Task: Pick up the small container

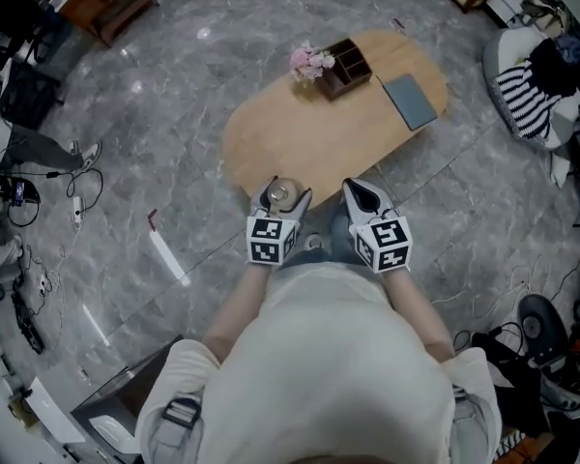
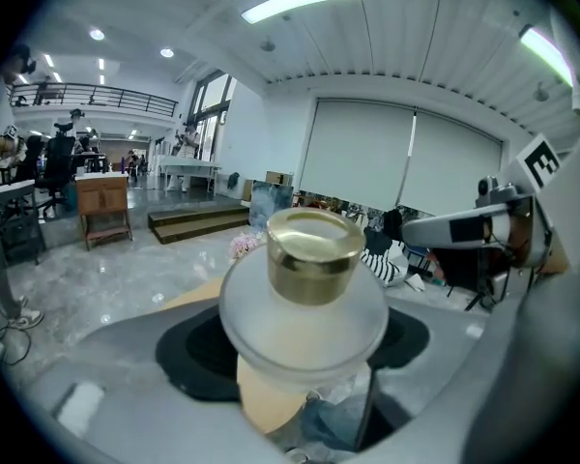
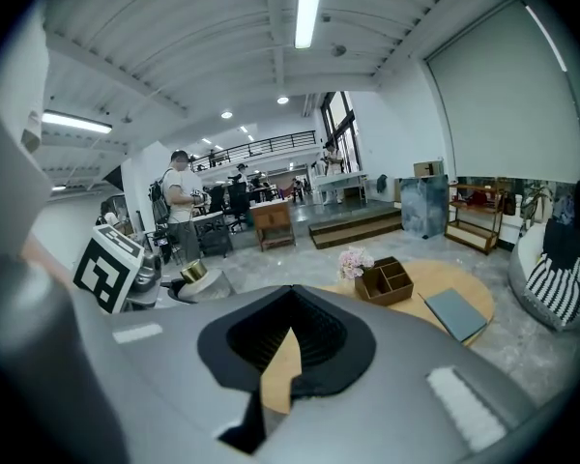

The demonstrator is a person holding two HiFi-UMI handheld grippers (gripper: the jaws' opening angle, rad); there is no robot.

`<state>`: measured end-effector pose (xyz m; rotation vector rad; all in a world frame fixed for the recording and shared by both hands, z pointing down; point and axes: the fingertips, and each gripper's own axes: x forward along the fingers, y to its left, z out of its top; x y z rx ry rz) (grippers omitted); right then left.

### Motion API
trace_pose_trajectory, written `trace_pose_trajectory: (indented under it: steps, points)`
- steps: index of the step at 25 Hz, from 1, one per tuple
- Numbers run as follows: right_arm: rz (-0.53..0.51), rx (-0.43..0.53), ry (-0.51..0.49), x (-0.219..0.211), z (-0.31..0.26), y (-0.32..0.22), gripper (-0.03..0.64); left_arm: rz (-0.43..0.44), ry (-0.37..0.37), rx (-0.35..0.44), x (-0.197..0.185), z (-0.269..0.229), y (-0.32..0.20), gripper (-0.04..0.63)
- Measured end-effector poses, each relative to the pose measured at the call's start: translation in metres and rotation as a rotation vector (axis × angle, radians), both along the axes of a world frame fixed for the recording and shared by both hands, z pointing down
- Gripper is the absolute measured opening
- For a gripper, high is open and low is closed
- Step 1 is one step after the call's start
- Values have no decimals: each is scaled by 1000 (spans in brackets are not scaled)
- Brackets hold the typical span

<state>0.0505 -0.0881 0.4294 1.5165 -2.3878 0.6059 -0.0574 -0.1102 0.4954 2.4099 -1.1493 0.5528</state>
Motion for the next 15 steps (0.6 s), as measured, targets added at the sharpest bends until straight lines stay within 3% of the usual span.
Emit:
trace_pose_trajectory:
  steps: [15]
  points:
    - [-23, 57, 13, -7, -18, 9, -2, -25, 48, 65, -23, -39, 16, 354]
